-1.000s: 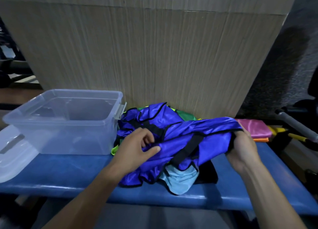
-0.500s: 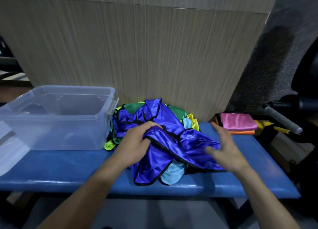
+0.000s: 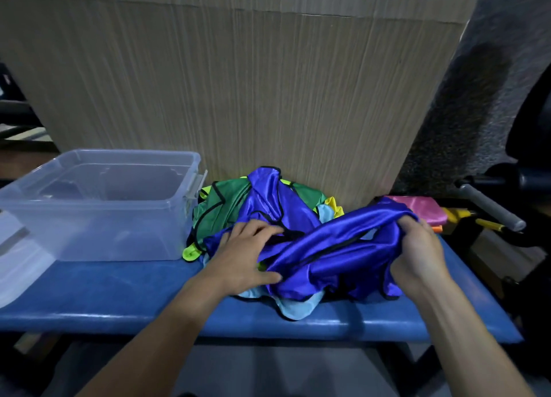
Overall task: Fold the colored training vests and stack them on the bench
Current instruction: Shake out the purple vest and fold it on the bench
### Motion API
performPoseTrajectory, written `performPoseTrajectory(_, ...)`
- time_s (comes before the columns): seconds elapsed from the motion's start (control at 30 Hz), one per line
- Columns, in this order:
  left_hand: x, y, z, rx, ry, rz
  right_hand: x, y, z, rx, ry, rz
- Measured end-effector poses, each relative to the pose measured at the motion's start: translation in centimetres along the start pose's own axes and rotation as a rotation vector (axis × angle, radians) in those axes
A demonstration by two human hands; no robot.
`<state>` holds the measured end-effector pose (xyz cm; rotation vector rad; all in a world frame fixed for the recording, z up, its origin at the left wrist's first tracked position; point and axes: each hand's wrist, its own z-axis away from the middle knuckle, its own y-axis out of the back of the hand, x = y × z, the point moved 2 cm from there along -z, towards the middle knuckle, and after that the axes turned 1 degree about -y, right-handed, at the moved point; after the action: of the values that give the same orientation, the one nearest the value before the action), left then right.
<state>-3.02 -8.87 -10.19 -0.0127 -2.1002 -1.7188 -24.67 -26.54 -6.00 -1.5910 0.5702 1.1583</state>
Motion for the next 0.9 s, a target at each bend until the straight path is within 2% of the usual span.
performPoseTrajectory(0.07, -1.3, -0.4, -0.1, -0.083, 0.063, -0.112, -0.5, 1.3, -0.7, 0.098, -0.054, -0.148)
performPoseTrajectory(0.1, -1.7, -0.5, -0.2, -0.072, 0.083, -0.162, -0.7, 2.1, -1.1, 0.133, -0.067, -0.189)
performPoseTrajectory(0.17, -2.1, 0.0, -0.4, 0.12, 0.083, -0.207, -1.0, 3.2, -1.4, 0.196, -0.06, -0.222)
performPoseTrajectory(0.23, -2.0, 1.0, -0.8, 0.315, 0.08, -0.107, -0.7, 4.4, -2.0, 0.271, -0.059, -0.163)
performPoseTrajectory(0.27, -1.7, 1.6, -0.9, 0.349, 0.087, 0.033, -0.2, 4.8, -2.1, 0.299, -0.07, -0.078)
performPoseTrajectory(0.33, -0.4, 2.6, -1.0, 0.297, 0.124, 0.427, 1.1, 5.6, -2.8, 0.297, -0.12, 0.088)
performPoseTrajectory(0.43, 3.1, 5.2, -0.6, 0.253, 0.174, 1.071, 1.5, 5.6, -2.9, 0.225, -0.201, 0.161)
performPoseTrajectory(0.5, 5.0, 7.7, -0.6, 0.272, 0.198, 1.322, 1.0, 5.4, -3.1, 0.202, -0.179, 0.112)
performPoseTrajectory(0.57, 5.9, 10.8, -1.7, 0.337, 0.168, 1.402, 0.5, 5.3, -2.9, 0.208, -0.137, 0.093)
performPoseTrajectory(0.6, 6.0, 12.4, -2.9, 0.395, 0.136, 1.348, 0.4, 5.2, -2.8, 0.222, -0.124, 0.185)
performPoseTrajectory(0.63, 5.8, 13.7, -4.5, 0.47, 0.106, 1.18, 0.3, 5.1, -2.5, 0.241, -0.121, 0.32)
performPoseTrajectory(0.7, 4.6, 14.9, -8.3, 0.516, 0.091, 0.638, 0.7, 5.3, -2.2, 0.254, -0.142, 0.564)
performPoseTrajectory(0.73, 3.6, 14.8, -10.1, 0.477, 0.106, 0.386, 1.1, 5.5, -2.3, 0.244, -0.174, 0.581)
performPoseTrajectory(0.8, 1.4, 13.8, -12.2, 0.327, 0.168, 0.059, 1.9, 5.9, -2.6, 0.222, -0.256, 0.517)
performPoseTrajectory(0.87, -0.1, 12.6, -12.4, 0.25, 0.207, -0.19, 2.1, 5.8, -2.8, 0.222, -0.322, 0.403)
performPoseTrajectory(0.9, -0.4, 11.9, -11.9, 0.283, 0.183, -0.229, 2.2, 5.7, -2.9, 0.207, -0.336, 0.374)
